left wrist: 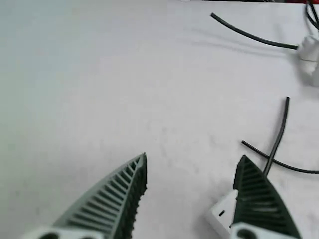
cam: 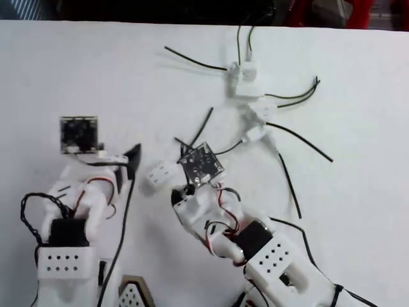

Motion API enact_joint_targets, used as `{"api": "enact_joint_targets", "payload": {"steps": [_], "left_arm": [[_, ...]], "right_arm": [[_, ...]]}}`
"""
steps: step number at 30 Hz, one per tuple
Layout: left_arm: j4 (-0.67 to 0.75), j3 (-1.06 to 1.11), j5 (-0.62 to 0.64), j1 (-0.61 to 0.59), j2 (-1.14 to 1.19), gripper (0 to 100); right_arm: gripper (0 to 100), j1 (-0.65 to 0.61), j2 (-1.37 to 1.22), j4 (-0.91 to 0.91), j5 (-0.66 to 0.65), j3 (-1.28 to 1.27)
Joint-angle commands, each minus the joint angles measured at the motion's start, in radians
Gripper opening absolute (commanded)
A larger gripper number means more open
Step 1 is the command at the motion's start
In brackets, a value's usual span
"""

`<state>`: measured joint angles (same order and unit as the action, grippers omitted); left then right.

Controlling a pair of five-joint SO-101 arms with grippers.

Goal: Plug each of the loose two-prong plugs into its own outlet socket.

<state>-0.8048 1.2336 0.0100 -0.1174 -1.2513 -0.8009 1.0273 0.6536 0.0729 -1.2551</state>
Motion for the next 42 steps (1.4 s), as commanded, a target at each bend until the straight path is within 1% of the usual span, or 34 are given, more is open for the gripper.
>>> {"api": "enact_joint_targets", "payload": {"steps": [1, 3, 7, 11, 16, 22, 29, 33, 42], "left_arm": [[0.026, -0.046, 0.043, -0.094, -0.016, 28], [0.026, -0.046, 0.061, -0.119, -0.016, 28], [0.026, -0.046, 0.112, -0.168, -0.016, 28], [0.028, -0.046, 0.14, -0.213, -0.016, 28], [0.048, -0.041, 0.144, -0.225, -0.016, 28], [0.048, -0.04, 0.144, -0.225, -0.016, 28], [0.048, -0.04, 0.144, -0.225, -0.016, 28], [0.048, -0.04, 0.144, -0.225, -0.016, 28], [0.048, -0.04, 0.144, -0.225, -0.016, 28]], "right_arm": [[1.6, 0.005, -0.036, -0.021, -0.031, 0.107], [1.6, 0.005, -0.113, -0.015, -0.032, 0.175], [1.6, 0.002, -0.334, -0.015, -0.077, 0.315], [1.6, -0.035, -0.512, -0.018, -0.08, 0.437], [1.6, -0.047, -0.697, -0.022, -0.117, 0.569], [1.6, -0.044, -0.866, -0.022, -0.118, 0.681], [1.7, -0.007, -0.964, -0.025, -0.121, 0.741], [1.7, -0.001, -0.997, -0.059, -0.121, 0.736], [1.7, -0.005, -0.97, -0.064, -0.123, 0.66]]}}
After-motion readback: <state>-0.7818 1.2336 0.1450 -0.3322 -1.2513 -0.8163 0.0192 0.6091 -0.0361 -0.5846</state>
